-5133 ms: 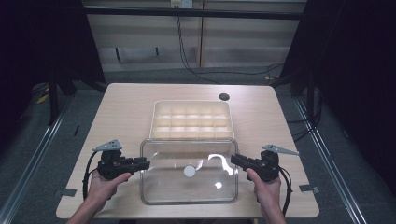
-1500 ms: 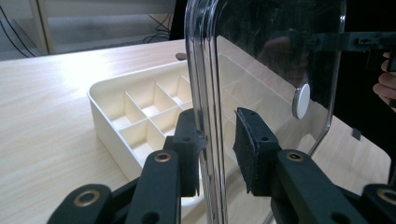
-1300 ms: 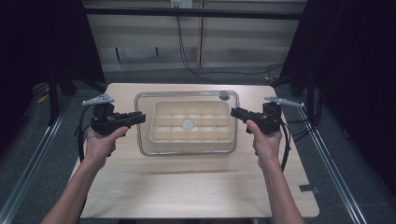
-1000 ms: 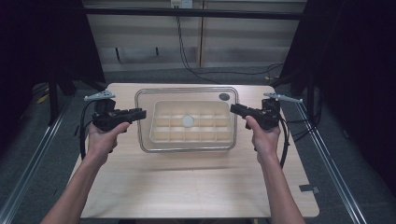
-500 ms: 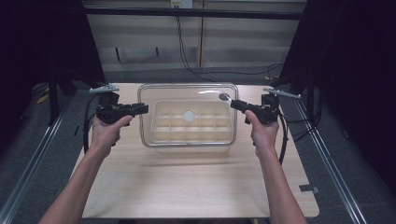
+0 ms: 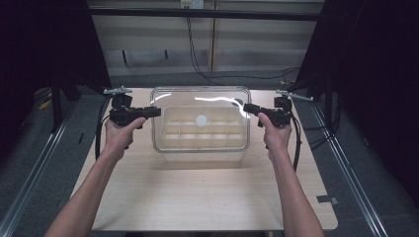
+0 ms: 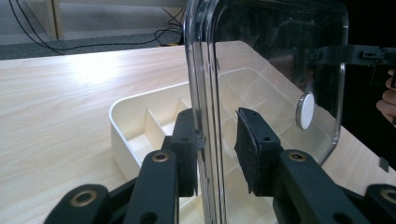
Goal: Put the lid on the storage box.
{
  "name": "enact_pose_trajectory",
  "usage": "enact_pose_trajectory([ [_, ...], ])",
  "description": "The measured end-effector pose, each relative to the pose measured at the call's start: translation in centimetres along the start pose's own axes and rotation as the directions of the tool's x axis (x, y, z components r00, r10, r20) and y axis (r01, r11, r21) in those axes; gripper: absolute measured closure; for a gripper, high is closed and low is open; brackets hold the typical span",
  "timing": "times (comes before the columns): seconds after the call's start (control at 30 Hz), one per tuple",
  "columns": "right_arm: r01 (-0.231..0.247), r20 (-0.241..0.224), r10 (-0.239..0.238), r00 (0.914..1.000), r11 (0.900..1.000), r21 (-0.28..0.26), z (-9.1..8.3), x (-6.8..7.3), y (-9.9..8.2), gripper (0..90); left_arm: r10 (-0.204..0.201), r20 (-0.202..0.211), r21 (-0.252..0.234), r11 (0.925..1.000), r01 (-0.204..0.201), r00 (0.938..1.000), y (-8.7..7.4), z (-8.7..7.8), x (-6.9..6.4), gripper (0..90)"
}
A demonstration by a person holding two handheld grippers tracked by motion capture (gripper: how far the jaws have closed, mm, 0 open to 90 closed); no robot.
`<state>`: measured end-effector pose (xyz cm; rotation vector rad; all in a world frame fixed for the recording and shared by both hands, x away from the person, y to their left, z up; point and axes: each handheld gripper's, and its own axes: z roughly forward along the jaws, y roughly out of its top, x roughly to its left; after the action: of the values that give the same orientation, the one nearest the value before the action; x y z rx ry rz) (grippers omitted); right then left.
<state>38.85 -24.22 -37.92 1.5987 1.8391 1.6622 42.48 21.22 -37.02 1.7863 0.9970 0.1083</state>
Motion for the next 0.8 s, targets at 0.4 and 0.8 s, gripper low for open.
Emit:
enact_pose_trajectory([
  [0.4,-0.023,0.042,0.021,0.9989,0.9989,0.041,1.4,-1.1,0.2,71.2,-0.046,0.000,0.030,0.9985,0.046,0.9989,0.3,1.9,1.4,66.1],
  [0.8,-0.043,0.078,0.037,0.9963,0.9966,0.071,2.6,-1.9,0.0,68.1,-0.072,-0.006,0.054,0.9959,0.072,0.9974,0.3,3.2,2.0,63.9],
])
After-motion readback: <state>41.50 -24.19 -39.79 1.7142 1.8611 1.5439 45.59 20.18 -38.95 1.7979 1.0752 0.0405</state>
